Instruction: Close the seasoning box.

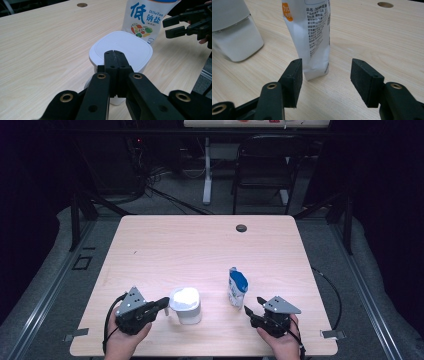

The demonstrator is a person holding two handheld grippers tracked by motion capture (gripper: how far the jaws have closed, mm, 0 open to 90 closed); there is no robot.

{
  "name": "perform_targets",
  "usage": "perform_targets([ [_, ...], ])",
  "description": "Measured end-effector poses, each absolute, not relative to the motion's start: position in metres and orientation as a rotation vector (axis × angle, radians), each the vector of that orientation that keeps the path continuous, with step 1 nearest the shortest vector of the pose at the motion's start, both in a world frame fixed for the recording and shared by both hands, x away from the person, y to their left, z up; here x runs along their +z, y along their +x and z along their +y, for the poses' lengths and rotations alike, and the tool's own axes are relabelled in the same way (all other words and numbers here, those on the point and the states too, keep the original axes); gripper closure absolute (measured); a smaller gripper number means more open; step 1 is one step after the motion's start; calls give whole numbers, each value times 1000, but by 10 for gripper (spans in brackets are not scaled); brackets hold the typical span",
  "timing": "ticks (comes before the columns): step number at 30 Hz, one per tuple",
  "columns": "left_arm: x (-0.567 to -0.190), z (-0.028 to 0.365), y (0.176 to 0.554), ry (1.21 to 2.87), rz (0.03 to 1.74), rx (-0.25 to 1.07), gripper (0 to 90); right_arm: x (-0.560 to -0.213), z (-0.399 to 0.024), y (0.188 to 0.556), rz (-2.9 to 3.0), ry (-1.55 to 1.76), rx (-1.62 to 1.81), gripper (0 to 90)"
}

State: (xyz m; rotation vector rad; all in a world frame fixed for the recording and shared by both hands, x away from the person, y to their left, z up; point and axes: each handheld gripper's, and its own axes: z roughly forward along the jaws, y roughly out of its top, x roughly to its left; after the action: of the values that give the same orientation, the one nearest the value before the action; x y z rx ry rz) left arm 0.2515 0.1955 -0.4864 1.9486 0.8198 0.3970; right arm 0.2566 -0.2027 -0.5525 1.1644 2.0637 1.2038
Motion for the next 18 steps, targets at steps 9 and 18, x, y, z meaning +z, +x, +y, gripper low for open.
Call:
perform_targets([
  [9, -486, 205, 254, 1924, 845, 404, 900, -552, -204, 256, 2059, 1165, 1205, 431],
  [18, -485, 217, 256, 1894, 885, 417, 872, -551, -206, 257, 2057, 1167, 1201, 430],
])
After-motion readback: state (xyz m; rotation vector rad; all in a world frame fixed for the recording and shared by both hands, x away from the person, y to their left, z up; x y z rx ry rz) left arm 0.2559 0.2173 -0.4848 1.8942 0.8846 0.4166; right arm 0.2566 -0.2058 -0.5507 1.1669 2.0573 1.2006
